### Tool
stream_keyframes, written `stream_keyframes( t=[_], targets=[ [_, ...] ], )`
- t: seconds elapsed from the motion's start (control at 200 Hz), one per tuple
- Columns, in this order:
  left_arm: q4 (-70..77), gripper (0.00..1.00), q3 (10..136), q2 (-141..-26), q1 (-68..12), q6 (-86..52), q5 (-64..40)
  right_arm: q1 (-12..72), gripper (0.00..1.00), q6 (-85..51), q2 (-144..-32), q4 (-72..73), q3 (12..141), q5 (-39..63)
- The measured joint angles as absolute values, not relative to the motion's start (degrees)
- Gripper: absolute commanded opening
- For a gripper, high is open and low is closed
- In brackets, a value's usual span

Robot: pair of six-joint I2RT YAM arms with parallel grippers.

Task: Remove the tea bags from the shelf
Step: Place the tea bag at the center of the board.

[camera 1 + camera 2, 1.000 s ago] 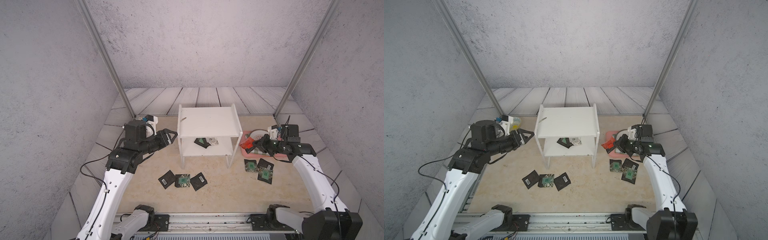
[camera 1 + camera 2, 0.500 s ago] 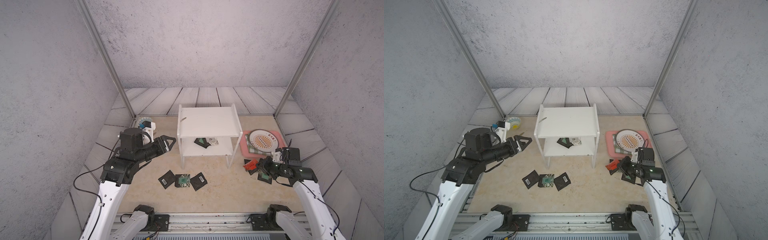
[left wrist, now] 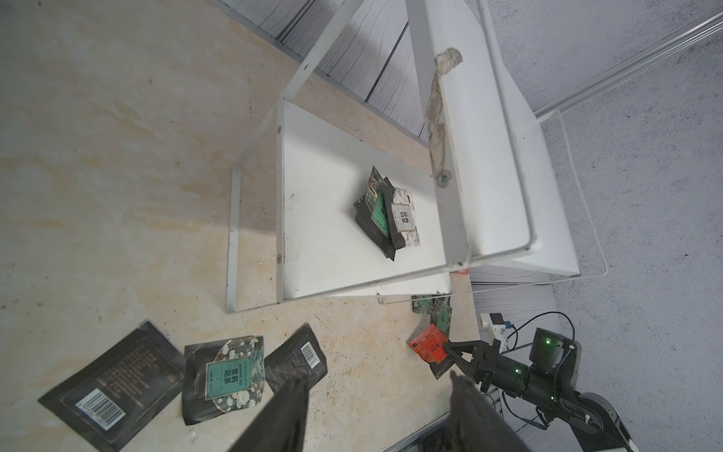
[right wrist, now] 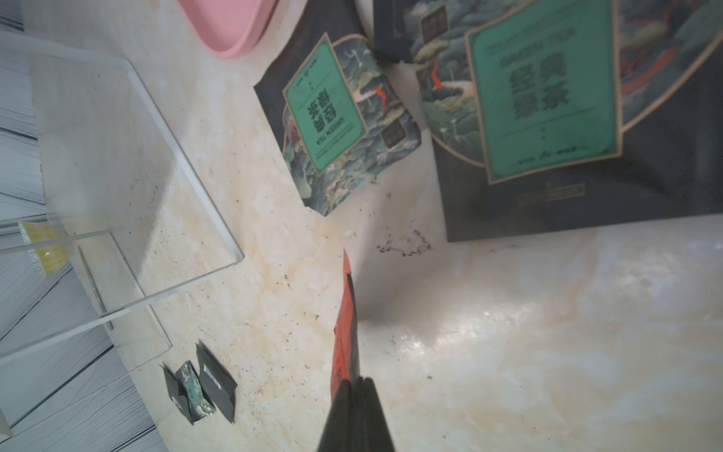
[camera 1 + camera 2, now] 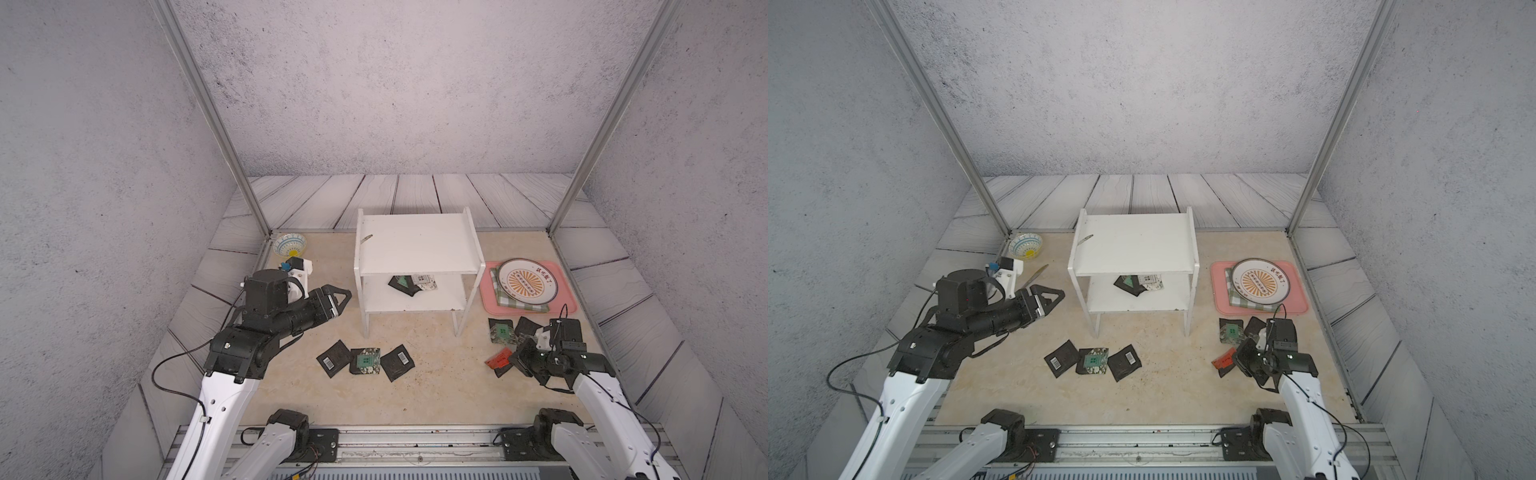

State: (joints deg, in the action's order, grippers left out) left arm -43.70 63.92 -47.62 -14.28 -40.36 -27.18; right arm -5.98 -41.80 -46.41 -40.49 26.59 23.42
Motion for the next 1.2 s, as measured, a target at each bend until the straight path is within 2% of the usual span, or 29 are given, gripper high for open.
stream_keyframes(
  t=[0.44, 0.776, 1.006, 1.201],
  targets=[
    [-43.9, 0.61, 63.0, -47.3, -14.3, -40.6, -26.8, -6.2, 0.14, -42.0, -46.4, -37.3, 22.6, 19.6],
    [-43.9, 0.62, 62.7, -47.3, -14.3, -40.6, -26.8, -6.2, 0.29, -42.4, -46.4, -37.2, 22.1, 18.2],
    [-43.9, 0.62, 62.7, -47.3, -14.3, -40.6, -26.8, -6.2, 0.45, -42.1, -46.4, -38.0, 22.1, 17.8],
    [-43.9, 0.62, 62.7, -47.3, -14.3, -40.6, -26.8, -6.2, 0.5, -42.1, -46.2, -39.1, 22.2, 16.8]
  ],
)
